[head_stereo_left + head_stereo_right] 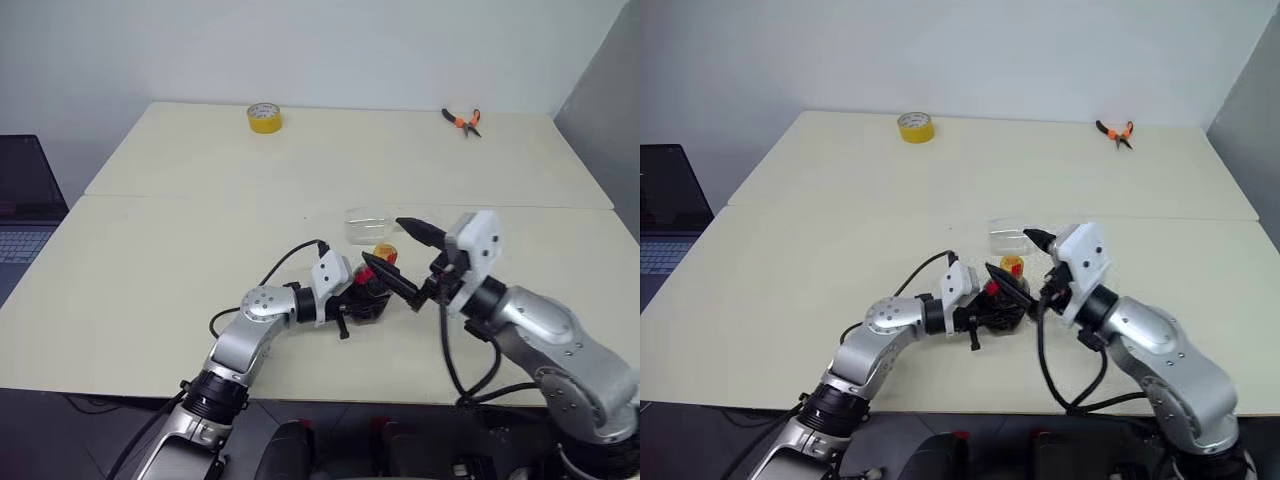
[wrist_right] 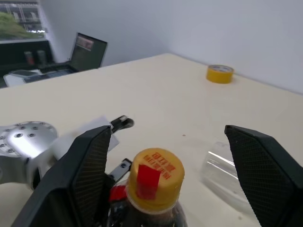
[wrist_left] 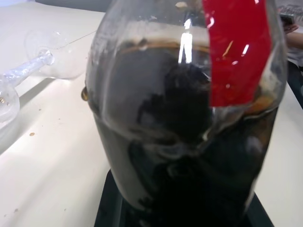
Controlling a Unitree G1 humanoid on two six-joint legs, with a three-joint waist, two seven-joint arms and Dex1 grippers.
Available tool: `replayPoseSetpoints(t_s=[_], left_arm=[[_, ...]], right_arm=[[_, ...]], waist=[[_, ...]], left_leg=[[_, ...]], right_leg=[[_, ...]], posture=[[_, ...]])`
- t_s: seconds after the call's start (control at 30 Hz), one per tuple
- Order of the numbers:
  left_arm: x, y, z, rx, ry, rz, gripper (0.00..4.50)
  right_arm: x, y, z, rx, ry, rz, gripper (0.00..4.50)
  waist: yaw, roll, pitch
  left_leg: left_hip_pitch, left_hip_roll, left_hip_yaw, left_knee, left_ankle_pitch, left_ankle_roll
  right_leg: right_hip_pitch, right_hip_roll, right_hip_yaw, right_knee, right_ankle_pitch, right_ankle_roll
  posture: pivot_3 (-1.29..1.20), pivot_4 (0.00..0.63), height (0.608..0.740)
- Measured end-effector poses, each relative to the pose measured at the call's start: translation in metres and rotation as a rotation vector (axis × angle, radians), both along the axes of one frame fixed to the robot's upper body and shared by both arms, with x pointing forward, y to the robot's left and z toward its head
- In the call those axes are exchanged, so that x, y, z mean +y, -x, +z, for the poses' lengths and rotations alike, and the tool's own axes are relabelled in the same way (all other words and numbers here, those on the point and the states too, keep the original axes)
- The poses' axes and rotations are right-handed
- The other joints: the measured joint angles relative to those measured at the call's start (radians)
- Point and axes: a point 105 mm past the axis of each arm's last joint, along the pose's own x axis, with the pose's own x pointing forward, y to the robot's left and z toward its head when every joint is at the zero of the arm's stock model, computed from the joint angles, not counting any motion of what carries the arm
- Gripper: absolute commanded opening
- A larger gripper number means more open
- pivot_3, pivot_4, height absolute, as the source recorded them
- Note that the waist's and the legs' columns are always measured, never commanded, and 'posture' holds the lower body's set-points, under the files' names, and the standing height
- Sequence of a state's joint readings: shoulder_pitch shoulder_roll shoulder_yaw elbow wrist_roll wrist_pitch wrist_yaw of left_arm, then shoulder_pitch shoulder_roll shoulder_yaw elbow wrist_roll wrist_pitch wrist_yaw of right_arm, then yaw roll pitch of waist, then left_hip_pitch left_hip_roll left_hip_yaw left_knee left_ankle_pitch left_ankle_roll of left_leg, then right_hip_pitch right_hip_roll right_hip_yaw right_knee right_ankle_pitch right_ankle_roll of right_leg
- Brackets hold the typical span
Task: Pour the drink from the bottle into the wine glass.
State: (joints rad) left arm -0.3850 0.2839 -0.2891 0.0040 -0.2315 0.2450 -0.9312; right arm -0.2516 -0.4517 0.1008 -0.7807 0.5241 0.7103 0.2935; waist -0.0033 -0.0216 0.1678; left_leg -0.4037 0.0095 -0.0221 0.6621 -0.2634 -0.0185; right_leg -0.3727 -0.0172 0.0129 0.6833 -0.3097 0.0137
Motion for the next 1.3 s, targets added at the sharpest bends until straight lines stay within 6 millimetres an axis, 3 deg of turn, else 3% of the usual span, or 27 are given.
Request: replayPoseSetpoints(t_s=[0.3, 0.57, 0.73, 0.87, 1.0, 1.2, 1.3], left_arm=[[-0.005, -0.004, 0.002, -0.003, 0.005, -0.011, 0.74], [-0.004, -0.004, -0.003, 0.008, -0.011, -0.005, 0.74], [0.000, -0.005, -0.004, 0.004, -0.015, 0.003, 0.74], [0.001, -0.005, -0.004, 0.004, -0.019, 0.002, 0.74], [0.001, -0.004, -0.004, 0.004, -0.017, -0.007, 0.74], [0.001, -0.003, -0.004, 0.002, -0.018, -0.011, 0.74], [0.001, -0.003, -0.004, 0.002, -0.018, -0.014, 0.74]], right_arm=[[-0.012, -0.015, -0.004, 0.000, 0.016, -0.107, 4.08], [-0.036, 0.001, -0.010, 0.046, 0.067, -0.074, 4.08], [-0.056, 0.011, -0.026, 0.155, 0.100, -0.076, 4.08], [-0.047, 0.021, -0.020, 0.171, 0.081, 0.014, 4.08], [-0.036, 0.015, -0.002, 0.096, 0.060, 0.019, 4.08], [-0.016, 0.002, -0.002, 0.065, 0.085, 0.000, 4.08], [-0.019, -0.007, -0.005, 0.057, 0.108, -0.051, 4.08]], waist=[[0.000, 0.000, 0.000], [0.000, 0.000, 0.000], [0.000, 0.000, 0.000], [-0.002, 0.000, 0.000], [-0.002, 0.000, 0.000], [-0.001, 0.000, 0.000], [0.000, 0.000, 0.000]], left_leg=[[0.000, 0.000, 0.000, 0.000, 0.000, 0.000], [0.000, 0.000, 0.000, 0.000, 0.000, 0.000], [0.000, 0.000, 0.000, 0.000, 0.000, 0.000], [0.000, 0.000, 0.000, 0.000, 0.000, 0.000], [0.000, 0.000, 0.000, 0.000, 0.000, 0.000], [0.000, 0.000, 0.000, 0.000, 0.000, 0.000], [-0.001, 0.000, 0.000, 0.000, 0.000, 0.000]], right_leg=[[0.000, 0.000, 0.000, -0.001, 0.000, 0.000], [0.000, 0.000, 0.000, 0.000, 0.000, 0.000], [0.001, 0.000, 0.000, 0.000, 0.000, 0.000], [0.001, 0.001, 0.000, 0.000, 0.000, 0.000], [0.001, 0.001, 0.000, 0.000, 0.000, 0.000], [0.000, 0.001, 0.001, -0.001, 0.000, 0.000], [0.000, 0.001, 0.000, -0.001, 0.000, 0.000]], posture=[[0.00, 0.150, 0.740], [0.00, 0.150, 0.740], [0.00, 0.150, 0.740], [0.00, 0.150, 0.740], [0.00, 0.150, 0.740], [0.00, 0.150, 0.740], [0.00, 0.150, 0.740]])
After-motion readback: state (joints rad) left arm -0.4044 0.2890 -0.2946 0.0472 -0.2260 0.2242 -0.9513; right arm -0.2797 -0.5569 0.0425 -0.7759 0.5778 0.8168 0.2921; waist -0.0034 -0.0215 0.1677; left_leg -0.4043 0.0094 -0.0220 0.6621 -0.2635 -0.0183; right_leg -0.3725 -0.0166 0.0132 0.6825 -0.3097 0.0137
